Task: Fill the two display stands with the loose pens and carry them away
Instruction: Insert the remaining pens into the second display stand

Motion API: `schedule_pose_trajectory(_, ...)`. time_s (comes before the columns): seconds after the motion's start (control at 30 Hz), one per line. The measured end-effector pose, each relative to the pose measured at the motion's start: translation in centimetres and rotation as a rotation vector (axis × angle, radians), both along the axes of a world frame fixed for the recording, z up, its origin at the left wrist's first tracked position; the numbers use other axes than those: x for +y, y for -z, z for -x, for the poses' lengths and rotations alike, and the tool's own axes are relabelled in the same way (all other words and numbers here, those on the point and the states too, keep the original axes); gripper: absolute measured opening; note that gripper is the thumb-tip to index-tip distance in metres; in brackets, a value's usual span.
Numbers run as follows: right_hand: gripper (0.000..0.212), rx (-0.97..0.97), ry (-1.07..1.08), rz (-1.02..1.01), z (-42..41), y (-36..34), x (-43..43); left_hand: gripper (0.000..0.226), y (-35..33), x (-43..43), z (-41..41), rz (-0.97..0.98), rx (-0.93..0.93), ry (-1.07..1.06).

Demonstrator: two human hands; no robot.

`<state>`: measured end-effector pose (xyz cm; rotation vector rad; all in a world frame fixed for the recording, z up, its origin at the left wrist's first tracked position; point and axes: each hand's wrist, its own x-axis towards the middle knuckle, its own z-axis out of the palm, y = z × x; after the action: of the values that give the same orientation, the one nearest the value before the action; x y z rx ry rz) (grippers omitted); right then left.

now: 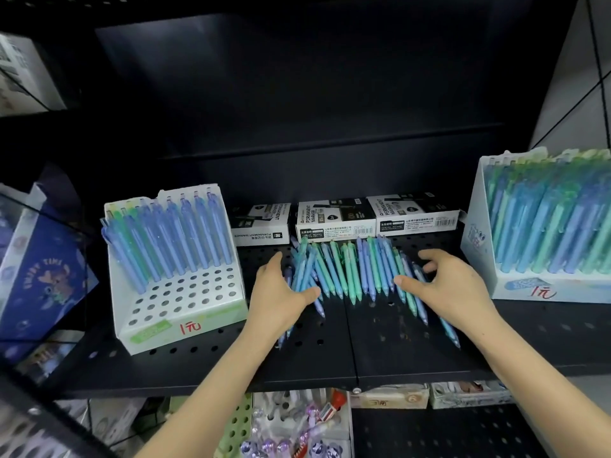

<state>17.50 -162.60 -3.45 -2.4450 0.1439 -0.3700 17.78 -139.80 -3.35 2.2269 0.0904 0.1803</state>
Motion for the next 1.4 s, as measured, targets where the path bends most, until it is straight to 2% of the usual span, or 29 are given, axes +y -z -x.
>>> schedule_pose_trajectory(0.1,0.062,0.009,-0.001,-0.047,0.0,0.1,-0.2,0.084,-0.1,-0.2,-0.2,0.067,0.01,0.009)
schedule_pose_trajectory(0.17,0.056,0.008,-0.003,-0.049,-0.1,0.1,-0.3,0.068,-0.3,-0.2,-0.3,0.104,-0.005,0.013)
schedule_pose_trajectory(0.3,0.044,0.017,0.005,-0.015,-0.2,0.2,-0.3,0.043,-0.1,-0.5,-0.3,0.081,-0.056,0.0)
schedule_pose_trajectory(0.43,0.039,0.02,0.001,-0.002,-0.4,0.0,-0.2,0.04,0.3,-0.6,-0.8,-0.098,-0.151,-0.01)
schedule_pose_trajectory(0.57,0.036,0.016,0.017,-0.084,-0.7,-0.3,-0.3,0.032,0.3,-0.4,-1.9,-0.285,-0.255,-0.015)
schedule_pose_trajectory(0.7,0.031,-0.013,0.025,-0.2,-0.8,-0.5,-0.5,0.026,0.1,-0.1,-3.5,-0.666,-0.149,0.052)
schedule_pose_trajectory(0.77,0.031,-0.021,0.018,-0.26,-0.7,-0.5,-0.6,0.027,-0.1,-0.1,-3.8,-0.712,-0.088,0.099)
schedule_pose_trajectory(0.87,0.029,-0.019,-0.001,-0.312,-0.7,-0.5,-0.5,0.027,-0.1,0.2,-3.9,-0.621,-0.062,0.145)
schedule_pose_trajectory(1.0,0.029,-0.04,0.006,-0.393,-0.7,-0.5,-0.5,0.027,0.0,0.7,-4.1,-0.414,-0.127,0.119)
schedule_pose_trajectory(1.27,0.017,-0.104,-0.02,-0.874,-0.1,-2.6,0.3,0.032,-1.3,0.7,-3.7,-0.017,-0.224,0.153)
schedule_pose_trajectory(1.4,0.015,-0.145,-0.044,-1.112,0.1,-4.0,1.2,0.029,-2.7,0.9,-3.2,0.284,-0.2,0.171)
